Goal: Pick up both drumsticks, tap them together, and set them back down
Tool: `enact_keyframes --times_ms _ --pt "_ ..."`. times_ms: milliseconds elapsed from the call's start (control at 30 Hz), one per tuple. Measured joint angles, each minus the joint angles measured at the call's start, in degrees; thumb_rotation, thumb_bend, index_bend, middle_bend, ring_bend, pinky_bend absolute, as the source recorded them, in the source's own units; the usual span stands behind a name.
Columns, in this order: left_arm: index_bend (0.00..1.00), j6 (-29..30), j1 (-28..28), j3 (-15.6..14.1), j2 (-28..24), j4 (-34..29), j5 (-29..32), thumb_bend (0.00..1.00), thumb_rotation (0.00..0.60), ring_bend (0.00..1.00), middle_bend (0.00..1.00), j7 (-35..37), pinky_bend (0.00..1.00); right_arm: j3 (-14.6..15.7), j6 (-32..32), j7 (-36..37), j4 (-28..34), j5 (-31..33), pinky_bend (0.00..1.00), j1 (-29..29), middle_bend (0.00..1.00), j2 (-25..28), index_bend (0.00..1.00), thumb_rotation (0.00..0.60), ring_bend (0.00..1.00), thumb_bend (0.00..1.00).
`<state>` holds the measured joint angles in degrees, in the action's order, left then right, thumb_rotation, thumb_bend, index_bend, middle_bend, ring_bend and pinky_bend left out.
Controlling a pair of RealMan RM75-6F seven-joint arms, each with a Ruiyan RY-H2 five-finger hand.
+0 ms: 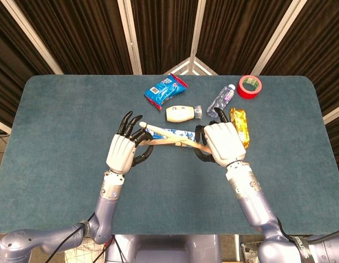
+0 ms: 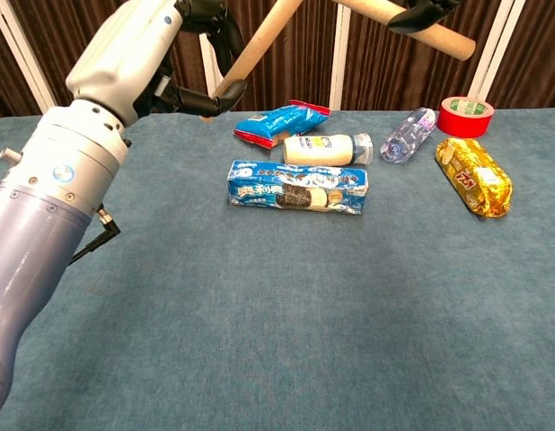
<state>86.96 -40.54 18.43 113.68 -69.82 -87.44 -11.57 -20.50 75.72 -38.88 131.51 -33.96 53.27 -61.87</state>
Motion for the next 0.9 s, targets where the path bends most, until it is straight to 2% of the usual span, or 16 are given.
enact_keyframes --times_ms 533,767,900 --pt "0.6 0.4 -0.2 0.0 0.0 -0.4 -0.1 0.51 0.6 0.16 0.61 -1.0 0.08 0.7 0.1 0.9 0.6 0.0 0.07 0.3 0.64 0.1 0.74 0.6 0.46 0.48" --pt "0.6 0.3 0.3 -1.3 -0.6 -0.6 -0.7 0.51 0.6 0.16 0.61 -0.7 0.08 0.9 0.4 1.1 0.3 0.9 0.07 0.3 0.64 0.5 0.74 0.6 0.46 0.48" --pt "0.61 0.5 1.2 -2.0 -2.7 -2.2 -0.9 0.5 0.6 0.16 0.62 -1.0 0.08 1.5 0.4 1.3 -0.8 1.0 0.07 -0.4 0.64 1.5 0.74 0.6 0.46 0.48"
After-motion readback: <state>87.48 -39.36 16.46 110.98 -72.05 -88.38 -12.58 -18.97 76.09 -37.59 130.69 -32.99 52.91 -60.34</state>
